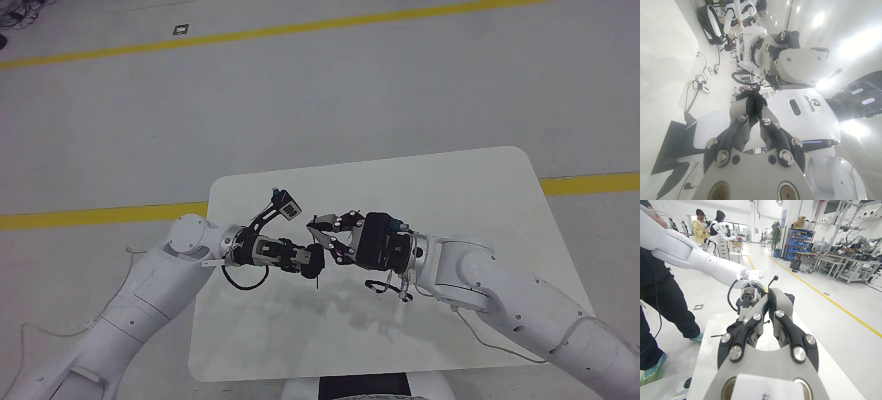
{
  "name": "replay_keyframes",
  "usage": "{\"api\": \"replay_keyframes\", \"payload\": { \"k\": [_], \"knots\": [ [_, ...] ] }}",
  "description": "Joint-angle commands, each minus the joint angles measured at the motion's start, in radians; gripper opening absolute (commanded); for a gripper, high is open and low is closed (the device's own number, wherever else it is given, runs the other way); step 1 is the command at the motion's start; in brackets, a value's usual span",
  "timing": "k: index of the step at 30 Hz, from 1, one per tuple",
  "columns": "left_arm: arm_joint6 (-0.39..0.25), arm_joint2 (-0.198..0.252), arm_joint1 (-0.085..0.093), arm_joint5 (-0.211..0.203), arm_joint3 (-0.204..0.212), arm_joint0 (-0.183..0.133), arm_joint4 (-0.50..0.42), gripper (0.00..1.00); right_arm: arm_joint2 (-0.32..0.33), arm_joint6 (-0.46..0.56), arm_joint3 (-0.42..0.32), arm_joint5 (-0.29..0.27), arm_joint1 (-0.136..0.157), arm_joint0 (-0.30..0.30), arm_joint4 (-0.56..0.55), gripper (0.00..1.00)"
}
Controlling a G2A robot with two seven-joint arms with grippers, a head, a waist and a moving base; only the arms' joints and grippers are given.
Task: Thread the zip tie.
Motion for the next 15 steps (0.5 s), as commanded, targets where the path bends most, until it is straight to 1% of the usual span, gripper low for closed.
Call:
{"api": "replay_keyframes", "payload": {
  "k": [1,15],
  "knots": [
    [0.0,0.0,0.0,0.0,0.0,0.0,0.0,0.0,-0.002,-0.001,0.002,0.0,0.001,0.002,0.001,0.0],
    [0.0,0.0,0.0,0.0,0.0,0.0,0.0,0.0,-0.013,-0.006,0.016,0.0,-0.001,0.015,0.003,0.0]
  ]
}}
